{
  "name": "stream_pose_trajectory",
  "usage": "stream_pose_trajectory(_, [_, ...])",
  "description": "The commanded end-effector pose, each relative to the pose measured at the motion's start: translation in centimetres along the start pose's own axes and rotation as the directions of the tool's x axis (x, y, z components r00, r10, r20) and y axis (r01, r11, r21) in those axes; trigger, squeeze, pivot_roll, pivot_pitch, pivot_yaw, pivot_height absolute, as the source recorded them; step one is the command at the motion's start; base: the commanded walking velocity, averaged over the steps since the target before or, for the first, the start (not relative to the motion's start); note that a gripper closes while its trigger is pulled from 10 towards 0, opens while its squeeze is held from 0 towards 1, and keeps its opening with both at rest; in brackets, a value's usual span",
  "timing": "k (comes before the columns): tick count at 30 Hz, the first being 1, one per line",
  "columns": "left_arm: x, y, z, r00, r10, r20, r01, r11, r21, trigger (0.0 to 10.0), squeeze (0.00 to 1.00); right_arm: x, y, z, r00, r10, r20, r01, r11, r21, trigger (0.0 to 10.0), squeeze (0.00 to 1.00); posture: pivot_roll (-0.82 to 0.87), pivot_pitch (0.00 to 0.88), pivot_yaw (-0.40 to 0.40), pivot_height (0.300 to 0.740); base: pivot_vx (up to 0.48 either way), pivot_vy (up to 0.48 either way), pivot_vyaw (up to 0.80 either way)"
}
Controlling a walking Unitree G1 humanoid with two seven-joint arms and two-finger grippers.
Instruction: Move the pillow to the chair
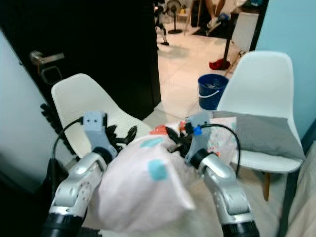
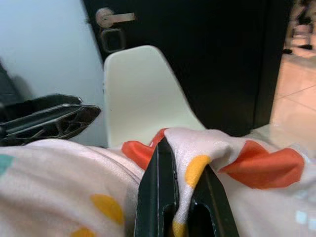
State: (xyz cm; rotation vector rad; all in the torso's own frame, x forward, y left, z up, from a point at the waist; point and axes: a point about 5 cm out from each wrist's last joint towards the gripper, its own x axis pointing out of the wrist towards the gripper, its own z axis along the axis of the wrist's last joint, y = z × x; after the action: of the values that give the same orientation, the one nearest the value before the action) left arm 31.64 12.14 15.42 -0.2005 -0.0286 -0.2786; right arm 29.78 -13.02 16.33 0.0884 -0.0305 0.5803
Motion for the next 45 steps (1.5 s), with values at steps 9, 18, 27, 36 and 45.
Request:
stream_pose_trajectory(9, [-0.2, 0.9, -0.1, 0.999, 0.032, -0.004, -0.032, 0.999, 0.020, 10.0, 0.00, 0.7, 0.0, 1.2, 0.999, -0.023, 0.042, 0.023, 1.000, -0.004, 10.0, 0.00, -0.08, 0.000, 0.019, 0.740, 0.323, 0.000, 0.09])
stream_pose_trajectory(18, [-0.2, 0.9, 0.1, 0.999, 0.032, 0.005, -0.032, 0.999, 0.029, 10.0, 0.00, 0.7, 0.0, 1.5, 0.998, -0.018, 0.062, 0.018, 1.000, 0.004, 10.0, 0.00, -0.08, 0.000, 0.015, 0.740, 0.328, 0.000, 0.00])
stream_pose_trajectory(27, [0.2, 2.8, 3.6, 0.994, 0.047, 0.104, -0.056, 0.995, 0.083, 10.0, 0.00, 1.2, -1.1, 4.5, 0.977, -0.110, 0.180, 0.107, 0.994, 0.026, 10.0, 0.00, -0.07, 0.000, 0.008, 0.740, 0.326, 0.000, 0.00])
stream_pose_trajectory(36, [0.4, 2.3, 4.4, 0.991, 0.036, 0.131, -0.047, 0.996, 0.081, 10.0, 0.00, 2.0, -0.2, 5.7, 0.974, -0.059, 0.220, 0.056, 0.998, 0.022, 10.0, 0.00, -0.07, 0.000, 0.006, 0.740, 0.326, 0.000, 0.00])
stream_pose_trajectory(45, [0.4, 2.0, 4.2, 0.992, 0.027, 0.126, -0.037, 0.996, 0.075, 10.0, 0.00, 2.4, 0.8, 5.7, 0.975, -0.016, 0.223, 0.025, 0.999, -0.037, 10.0, 0.00, -0.06, 0.000, 0.009, 0.740, 0.327, 0.000, 0.19])
